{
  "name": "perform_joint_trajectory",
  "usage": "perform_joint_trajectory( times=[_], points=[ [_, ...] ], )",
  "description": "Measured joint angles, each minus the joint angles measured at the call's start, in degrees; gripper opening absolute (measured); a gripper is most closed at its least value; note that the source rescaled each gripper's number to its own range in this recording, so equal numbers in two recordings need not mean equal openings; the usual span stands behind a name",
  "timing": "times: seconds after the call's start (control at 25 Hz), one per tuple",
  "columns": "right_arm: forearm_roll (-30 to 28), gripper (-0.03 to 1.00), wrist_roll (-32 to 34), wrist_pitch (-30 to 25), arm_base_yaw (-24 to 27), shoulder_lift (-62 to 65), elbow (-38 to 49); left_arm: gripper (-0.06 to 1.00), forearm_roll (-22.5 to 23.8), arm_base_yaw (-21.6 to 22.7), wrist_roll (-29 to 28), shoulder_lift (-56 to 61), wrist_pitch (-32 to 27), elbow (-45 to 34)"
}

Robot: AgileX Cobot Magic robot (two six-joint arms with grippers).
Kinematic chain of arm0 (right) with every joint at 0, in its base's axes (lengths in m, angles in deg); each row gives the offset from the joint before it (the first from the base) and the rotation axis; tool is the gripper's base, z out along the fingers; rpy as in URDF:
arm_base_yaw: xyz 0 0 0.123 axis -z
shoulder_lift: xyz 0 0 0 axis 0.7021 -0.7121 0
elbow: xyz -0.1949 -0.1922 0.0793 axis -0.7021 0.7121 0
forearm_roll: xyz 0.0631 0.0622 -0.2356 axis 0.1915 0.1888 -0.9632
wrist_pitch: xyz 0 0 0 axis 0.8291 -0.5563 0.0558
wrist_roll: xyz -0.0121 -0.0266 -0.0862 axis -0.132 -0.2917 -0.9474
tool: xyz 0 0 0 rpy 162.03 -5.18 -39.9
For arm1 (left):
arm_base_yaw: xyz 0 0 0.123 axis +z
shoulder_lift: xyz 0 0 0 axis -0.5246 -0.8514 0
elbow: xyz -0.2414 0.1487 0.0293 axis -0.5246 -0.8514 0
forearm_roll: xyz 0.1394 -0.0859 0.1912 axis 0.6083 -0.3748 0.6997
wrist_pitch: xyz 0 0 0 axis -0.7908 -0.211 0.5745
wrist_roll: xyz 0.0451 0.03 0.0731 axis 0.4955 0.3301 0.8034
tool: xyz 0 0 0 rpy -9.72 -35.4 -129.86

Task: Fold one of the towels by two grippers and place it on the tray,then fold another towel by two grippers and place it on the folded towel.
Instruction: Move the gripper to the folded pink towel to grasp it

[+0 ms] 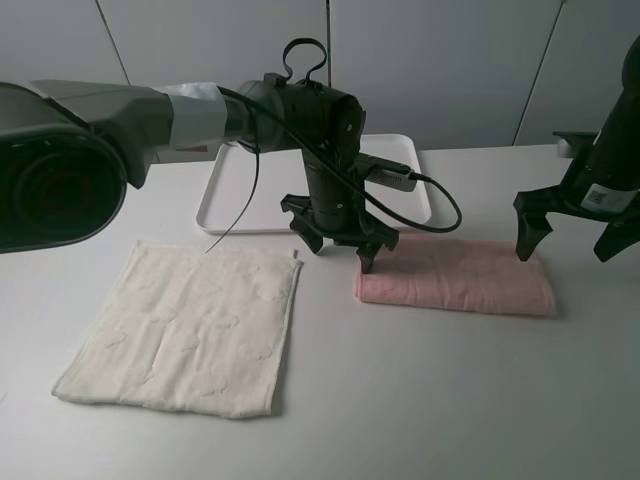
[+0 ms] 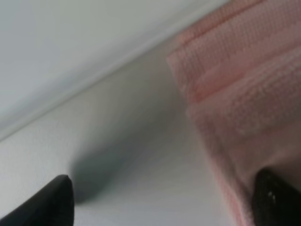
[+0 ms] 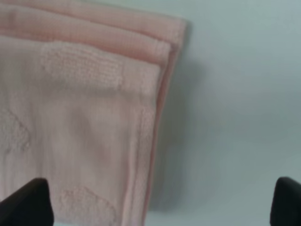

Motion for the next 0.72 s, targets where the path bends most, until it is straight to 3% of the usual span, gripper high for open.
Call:
perform_joint_trajectory(
  times=[0.36,0.72],
  points=[
    [1.1,1.00,-0.4,1.4,0.0,-2.7,0.0,0.98,1.2,0.0,0.0,0.0,-0.7,0.3],
    [-2.9,1.00,1.8,3.3,0.0,-5.0,-0.1,0.98,1.4,0.0,0.0,0.0,-1.0,0.3]
  ],
)
